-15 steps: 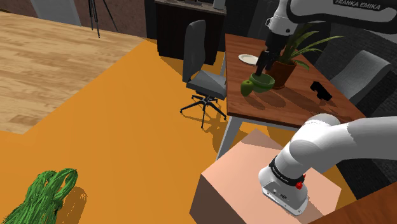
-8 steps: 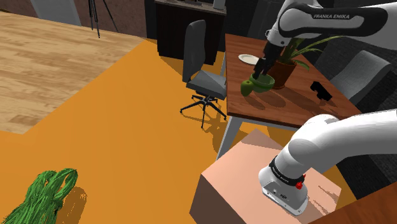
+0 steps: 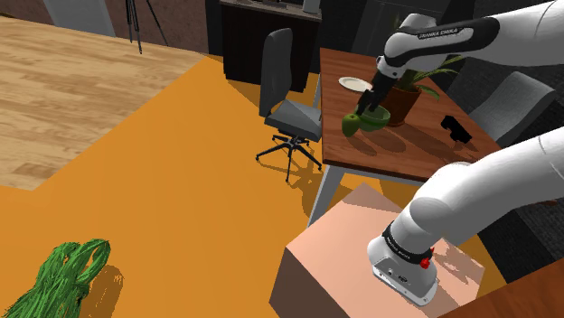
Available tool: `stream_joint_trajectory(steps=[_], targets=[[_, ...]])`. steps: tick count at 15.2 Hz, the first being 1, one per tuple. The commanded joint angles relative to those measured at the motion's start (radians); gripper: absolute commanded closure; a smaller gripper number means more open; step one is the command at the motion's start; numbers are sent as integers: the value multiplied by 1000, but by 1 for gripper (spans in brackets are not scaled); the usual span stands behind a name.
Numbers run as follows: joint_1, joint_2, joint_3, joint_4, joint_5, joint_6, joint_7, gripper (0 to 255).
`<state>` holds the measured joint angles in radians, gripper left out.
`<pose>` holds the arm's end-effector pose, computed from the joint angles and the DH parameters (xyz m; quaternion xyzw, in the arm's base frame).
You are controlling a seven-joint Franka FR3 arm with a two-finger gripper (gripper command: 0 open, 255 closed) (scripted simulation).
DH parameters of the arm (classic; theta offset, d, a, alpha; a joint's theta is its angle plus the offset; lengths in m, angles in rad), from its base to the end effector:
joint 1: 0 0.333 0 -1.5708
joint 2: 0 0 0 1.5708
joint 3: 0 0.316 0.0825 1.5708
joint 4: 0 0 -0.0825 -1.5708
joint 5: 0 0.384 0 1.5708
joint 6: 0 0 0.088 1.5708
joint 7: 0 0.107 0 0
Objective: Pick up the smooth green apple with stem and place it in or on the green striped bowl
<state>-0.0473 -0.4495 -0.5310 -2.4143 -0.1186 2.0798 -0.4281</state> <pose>0.3535 -0.2489 0.4583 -0.9974 0.0289 -0.0559 0.0365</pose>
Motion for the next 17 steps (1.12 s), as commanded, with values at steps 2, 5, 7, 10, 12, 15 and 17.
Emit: stream_joint_trajectory(steps=[2, 5, 7, 10, 12, 15, 17], targets=[[18, 96, -75, 26, 54, 82, -70, 0], [48, 213, -156, 68, 149, 153, -166, 0], [68, 301, -209, 105, 239, 189, -247, 0], [74, 339, -218, 101, 279, 218, -277, 0], [80, 362, -221, 92, 304, 243, -295, 0], [89, 406, -224, 79, 354, 285, -330, 0], [88, 406, -224, 79, 354, 285, -330, 0]])
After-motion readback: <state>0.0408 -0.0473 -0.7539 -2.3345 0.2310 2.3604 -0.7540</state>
